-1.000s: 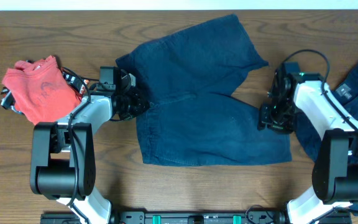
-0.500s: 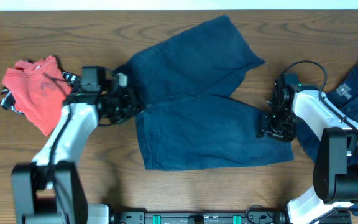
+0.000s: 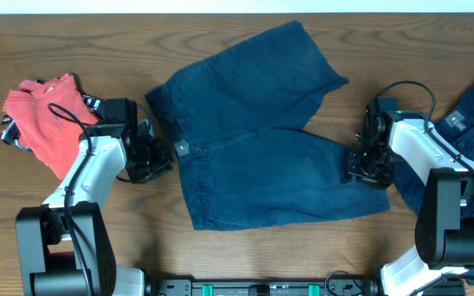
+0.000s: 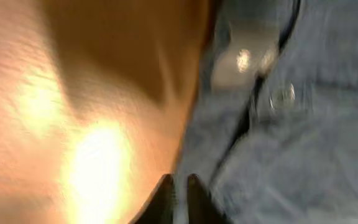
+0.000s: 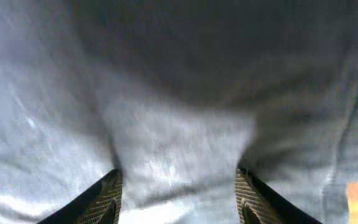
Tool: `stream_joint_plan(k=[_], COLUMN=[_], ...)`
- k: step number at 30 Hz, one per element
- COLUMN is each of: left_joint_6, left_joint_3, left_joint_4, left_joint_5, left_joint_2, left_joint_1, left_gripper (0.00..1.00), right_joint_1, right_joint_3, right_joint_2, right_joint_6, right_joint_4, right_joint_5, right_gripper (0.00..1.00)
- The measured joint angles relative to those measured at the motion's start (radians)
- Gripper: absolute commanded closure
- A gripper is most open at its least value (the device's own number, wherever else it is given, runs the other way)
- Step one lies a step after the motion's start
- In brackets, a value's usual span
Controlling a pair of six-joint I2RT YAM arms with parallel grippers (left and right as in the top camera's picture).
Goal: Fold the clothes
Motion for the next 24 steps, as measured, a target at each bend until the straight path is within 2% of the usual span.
stream_joint_plan(k=[1,2,5,10,15,20,24], left_joint_6=[0.006,0.010,0.027,0.023,-0.061,-0.161,-0.235], left_joint_3=[0.000,0.000,0.000,-0.002,-0.071,-0.199,-0.270], left_joint_4=[-0.027,-0.051,-0.155,-0.290,-0.306,-0.212,-0.125], left_joint_5=[0.023,0.037,0.066,0.069,0.072,0.074,0.073], left_joint_2=[-0.007,-0.014,-0.069,-0.173,-0.234,-0.290,-0.348], left_joint_1=[0.000,-0.001,-0.001,-0.001,-0.004,-0.057,-0.158], left_gripper=[0.77,0.76,0.75,0.70,0.70,0.69,0.70], right_joint_1=[-0.005,-0.009,-0.040,-0.108,-0.135,-0.135,-0.135], right_joint_3=[0.004,0.011,0.031,0.048,0.039,-0.046,-0.139], right_joint_2=[-0.004,-0.009,-0.056,-0.183,-0.250,-0.301,-0.352], right_joint_6=[0.008,0.014,0.069,0.145,0.235,0.319,0.376], right_joint_4=[-0.021,-0.035,-0.051,-0.051,-0.066,-0.047,-0.009], right_joint_5=[-0.001,-0.002,-0.015,-0.073,-0.102,-0.116,-0.120], right_gripper=[0.41,0.38,0.23,0.11,0.10,0.11,0.11])
